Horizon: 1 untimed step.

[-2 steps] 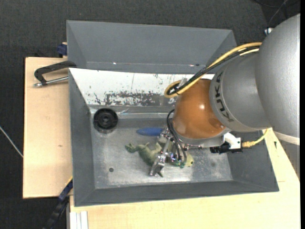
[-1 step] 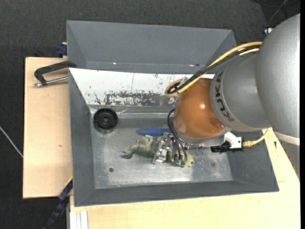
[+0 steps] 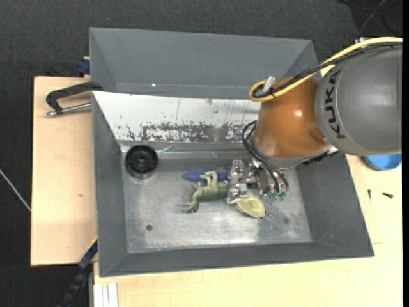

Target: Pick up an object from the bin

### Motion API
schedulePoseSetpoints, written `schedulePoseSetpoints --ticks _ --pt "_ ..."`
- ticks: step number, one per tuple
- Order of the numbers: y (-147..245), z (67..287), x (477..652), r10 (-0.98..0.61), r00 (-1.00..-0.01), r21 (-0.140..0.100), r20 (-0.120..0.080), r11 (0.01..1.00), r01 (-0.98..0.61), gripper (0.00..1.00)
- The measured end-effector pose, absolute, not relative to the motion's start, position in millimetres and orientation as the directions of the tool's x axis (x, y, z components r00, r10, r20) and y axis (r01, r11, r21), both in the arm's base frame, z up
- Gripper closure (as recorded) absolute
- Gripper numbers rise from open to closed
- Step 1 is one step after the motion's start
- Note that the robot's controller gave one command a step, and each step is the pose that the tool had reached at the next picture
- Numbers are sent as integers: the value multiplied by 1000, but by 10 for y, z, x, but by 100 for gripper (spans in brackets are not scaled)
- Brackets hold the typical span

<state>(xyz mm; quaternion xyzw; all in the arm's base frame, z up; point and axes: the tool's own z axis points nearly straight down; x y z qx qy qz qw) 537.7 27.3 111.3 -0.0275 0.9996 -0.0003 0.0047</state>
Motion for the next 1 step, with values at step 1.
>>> schedulePoseSetpoints --ticks 1 --pt "414 2274 5478 -68 -998 1 -15 998 -68 100"
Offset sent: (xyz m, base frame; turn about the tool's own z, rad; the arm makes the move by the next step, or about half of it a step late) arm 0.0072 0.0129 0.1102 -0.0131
